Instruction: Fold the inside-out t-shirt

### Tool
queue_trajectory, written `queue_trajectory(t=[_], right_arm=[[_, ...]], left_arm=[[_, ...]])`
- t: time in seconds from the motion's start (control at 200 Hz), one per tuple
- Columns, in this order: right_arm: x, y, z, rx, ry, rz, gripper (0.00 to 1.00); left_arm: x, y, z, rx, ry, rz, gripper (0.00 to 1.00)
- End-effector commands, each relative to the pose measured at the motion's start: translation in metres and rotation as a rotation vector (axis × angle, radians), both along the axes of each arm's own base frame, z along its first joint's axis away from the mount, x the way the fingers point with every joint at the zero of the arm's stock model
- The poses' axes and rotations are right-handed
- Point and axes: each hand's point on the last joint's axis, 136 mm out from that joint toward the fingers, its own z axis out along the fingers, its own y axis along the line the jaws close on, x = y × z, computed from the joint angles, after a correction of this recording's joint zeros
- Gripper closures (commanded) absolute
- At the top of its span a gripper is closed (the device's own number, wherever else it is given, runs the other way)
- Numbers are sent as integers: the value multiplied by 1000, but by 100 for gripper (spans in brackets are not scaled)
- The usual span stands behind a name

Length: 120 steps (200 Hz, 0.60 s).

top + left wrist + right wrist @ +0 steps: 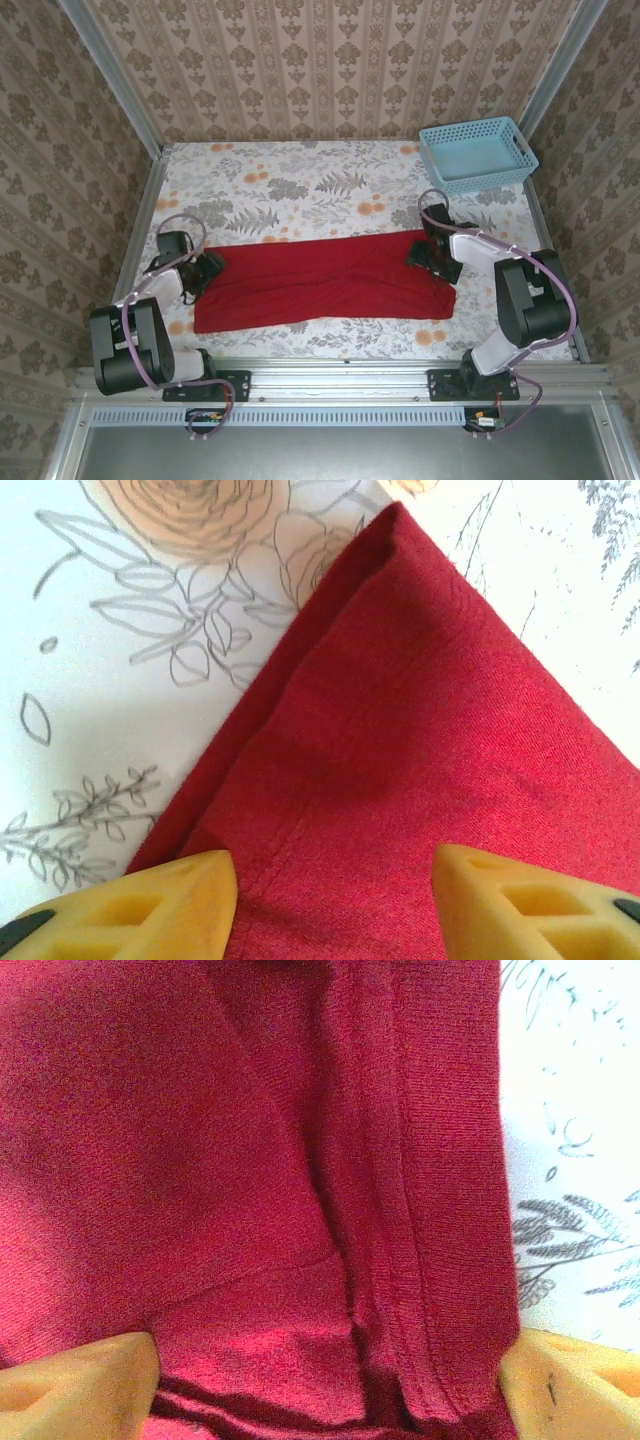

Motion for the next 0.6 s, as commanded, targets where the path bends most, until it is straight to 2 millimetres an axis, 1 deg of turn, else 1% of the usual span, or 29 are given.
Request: queue_trajectory(t=[0.0, 0.145, 0.155, 0.225, 0.32, 0.34, 0.345, 0.41, 0.505, 0.595], right_arm=[[-2, 1, -5, -34, 19, -13, 15], [3, 5, -4, -53, 13, 11, 29], [-1, 4, -6, -61, 32, 14, 30], [-2, 5, -6, -92, 47, 38, 38], [-1, 8, -6, -131, 60, 66, 53], [-1, 9, -6, -133, 61, 70, 57], [-1, 9, -6, -133, 62, 71, 60], [0, 10, -6, -127, 57, 78, 77], [0, 10, -5, -120, 52, 85, 100], [0, 2, 3, -132, 33, 78, 100]], left_arm=[[-12, 5, -18, -22, 70, 38, 45], [-8, 8, -14, -21, 61, 42, 45], [-8, 8, -14, -22, 61, 42, 45], [-9, 8, -14, -24, 61, 42, 46], [-11, 7, -14, -23, 60, 42, 46], [-11, 8, -14, -22, 59, 42, 46], [-11, 8, -14, -21, 58, 43, 46], [-12, 7, -14, -20, 60, 41, 46], [-16, 7, -14, -17, 63, 40, 46], [-18, 5, -14, -12, 60, 30, 46]])
